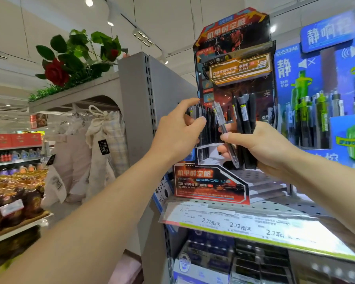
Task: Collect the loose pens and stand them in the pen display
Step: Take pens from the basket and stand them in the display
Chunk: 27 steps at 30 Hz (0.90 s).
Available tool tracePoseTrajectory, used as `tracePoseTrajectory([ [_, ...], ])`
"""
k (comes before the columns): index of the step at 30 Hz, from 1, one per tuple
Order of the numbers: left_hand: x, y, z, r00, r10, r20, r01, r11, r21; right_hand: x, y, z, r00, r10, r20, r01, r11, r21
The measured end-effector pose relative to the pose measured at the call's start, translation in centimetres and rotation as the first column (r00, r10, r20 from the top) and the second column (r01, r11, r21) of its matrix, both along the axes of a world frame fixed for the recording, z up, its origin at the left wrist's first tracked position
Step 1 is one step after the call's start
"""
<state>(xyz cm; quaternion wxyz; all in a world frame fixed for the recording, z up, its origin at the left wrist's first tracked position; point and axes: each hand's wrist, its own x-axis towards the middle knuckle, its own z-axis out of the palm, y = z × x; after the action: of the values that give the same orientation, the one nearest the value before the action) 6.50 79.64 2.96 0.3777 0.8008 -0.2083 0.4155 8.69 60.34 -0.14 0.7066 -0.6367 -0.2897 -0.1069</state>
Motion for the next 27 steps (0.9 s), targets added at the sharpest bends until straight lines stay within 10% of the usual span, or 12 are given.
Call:
tracePoseTrajectory([
  [13,0.9,-6.3,1.4,0.998,-0.057,0.039,0.067,0.936,-0.345,-0.2,-2.7,3.5,0.967,-0.095,0.235,0.151,0.959,-0.238],
  [18,2.0,-6.8,2.0,0.992,-0.002,0.125,0.063,0.871,-0.486,-0.3,-4.4,4.6,0.942,-0.237,0.236,0.259,0.964,-0.067],
  [27,4.0,-7.2,1.5,0.913,0.32,0.254,-0.36,0.923,0.133,1.1,-6.2,3.4,0.925,-0.257,0.281,0.294,0.95,-0.1],
])
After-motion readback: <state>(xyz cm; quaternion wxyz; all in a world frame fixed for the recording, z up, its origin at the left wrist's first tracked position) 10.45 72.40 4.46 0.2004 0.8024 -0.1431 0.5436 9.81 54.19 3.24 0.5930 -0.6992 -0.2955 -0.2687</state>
